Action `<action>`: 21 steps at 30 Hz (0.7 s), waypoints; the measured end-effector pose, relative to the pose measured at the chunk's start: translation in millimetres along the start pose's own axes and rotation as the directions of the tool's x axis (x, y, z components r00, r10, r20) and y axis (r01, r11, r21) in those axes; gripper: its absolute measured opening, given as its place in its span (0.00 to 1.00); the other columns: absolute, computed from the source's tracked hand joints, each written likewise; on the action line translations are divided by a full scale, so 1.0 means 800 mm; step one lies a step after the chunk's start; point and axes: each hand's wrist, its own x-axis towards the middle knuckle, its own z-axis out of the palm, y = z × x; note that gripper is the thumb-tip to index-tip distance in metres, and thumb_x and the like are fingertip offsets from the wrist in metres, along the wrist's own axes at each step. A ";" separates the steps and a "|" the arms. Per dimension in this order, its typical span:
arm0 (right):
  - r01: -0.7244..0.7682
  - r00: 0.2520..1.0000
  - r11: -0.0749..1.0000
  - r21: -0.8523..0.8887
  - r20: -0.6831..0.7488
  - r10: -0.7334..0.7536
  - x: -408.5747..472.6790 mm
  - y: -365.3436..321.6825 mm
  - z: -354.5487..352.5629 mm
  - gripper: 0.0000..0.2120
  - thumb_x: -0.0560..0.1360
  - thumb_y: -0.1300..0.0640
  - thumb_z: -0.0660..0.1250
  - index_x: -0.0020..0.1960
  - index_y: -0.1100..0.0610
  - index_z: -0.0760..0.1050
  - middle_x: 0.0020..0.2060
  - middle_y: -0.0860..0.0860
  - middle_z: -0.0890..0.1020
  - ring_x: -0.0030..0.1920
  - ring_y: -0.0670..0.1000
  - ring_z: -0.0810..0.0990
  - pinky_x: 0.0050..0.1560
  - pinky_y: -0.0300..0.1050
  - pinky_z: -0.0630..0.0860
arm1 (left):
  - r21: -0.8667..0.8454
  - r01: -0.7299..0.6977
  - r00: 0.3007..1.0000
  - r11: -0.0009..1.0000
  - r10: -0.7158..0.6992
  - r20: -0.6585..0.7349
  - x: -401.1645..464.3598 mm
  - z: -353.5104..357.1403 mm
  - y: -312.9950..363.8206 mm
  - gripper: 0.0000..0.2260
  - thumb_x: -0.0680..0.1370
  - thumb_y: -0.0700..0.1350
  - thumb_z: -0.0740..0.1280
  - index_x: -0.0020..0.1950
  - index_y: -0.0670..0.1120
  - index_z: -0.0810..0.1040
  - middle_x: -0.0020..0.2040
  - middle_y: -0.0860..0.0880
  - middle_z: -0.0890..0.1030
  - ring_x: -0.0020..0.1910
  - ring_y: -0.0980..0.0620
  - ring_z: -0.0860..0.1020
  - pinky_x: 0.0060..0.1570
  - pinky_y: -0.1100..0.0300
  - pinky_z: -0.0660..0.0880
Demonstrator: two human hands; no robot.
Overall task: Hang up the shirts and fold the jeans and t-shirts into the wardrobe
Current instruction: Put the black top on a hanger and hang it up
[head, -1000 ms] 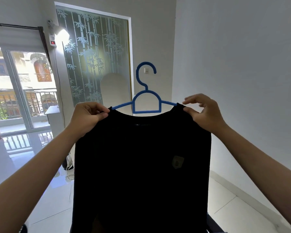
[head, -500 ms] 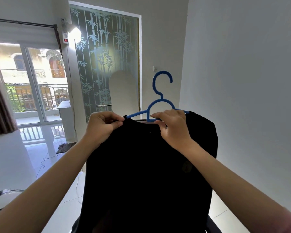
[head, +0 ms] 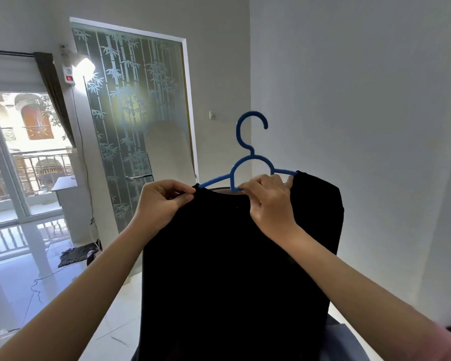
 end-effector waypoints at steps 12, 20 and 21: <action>0.061 0.998 0.997 -0.048 -0.017 -0.061 -0.032 -0.072 -0.110 0.08 0.76 0.60 0.64 0.50 0.59 0.81 0.38 0.53 0.78 0.44 0.50 0.72 0.53 0.66 0.72 | -0.042 -0.243 0.930 0.969 0.245 0.274 -0.042 -0.021 0.066 0.12 0.72 0.32 0.71 0.38 0.50 0.83 0.41 0.44 0.84 0.44 0.40 0.81 0.52 0.49 0.78; 0.032 0.996 0.963 -0.268 0.083 -0.010 -0.059 -0.075 -0.226 0.07 0.74 0.65 0.66 0.50 0.60 0.81 0.39 0.53 0.79 0.43 0.55 0.76 0.59 0.66 0.70 | -0.122 -0.361 0.795 0.925 0.373 0.478 -0.078 0.033 0.107 0.10 0.73 0.33 0.70 0.45 0.48 0.83 0.44 0.54 0.84 0.44 0.56 0.82 0.53 0.63 0.76; 0.028 0.995 0.955 -0.297 0.098 0.001 -0.064 -0.073 -0.244 0.07 0.74 0.65 0.66 0.50 0.60 0.81 0.39 0.53 0.79 0.43 0.55 0.77 0.62 0.64 0.68 | -0.131 -0.371 0.777 0.920 0.384 0.498 -0.081 0.039 0.108 0.11 0.73 0.33 0.70 0.45 0.50 0.83 0.45 0.54 0.84 0.45 0.54 0.82 0.53 0.63 0.76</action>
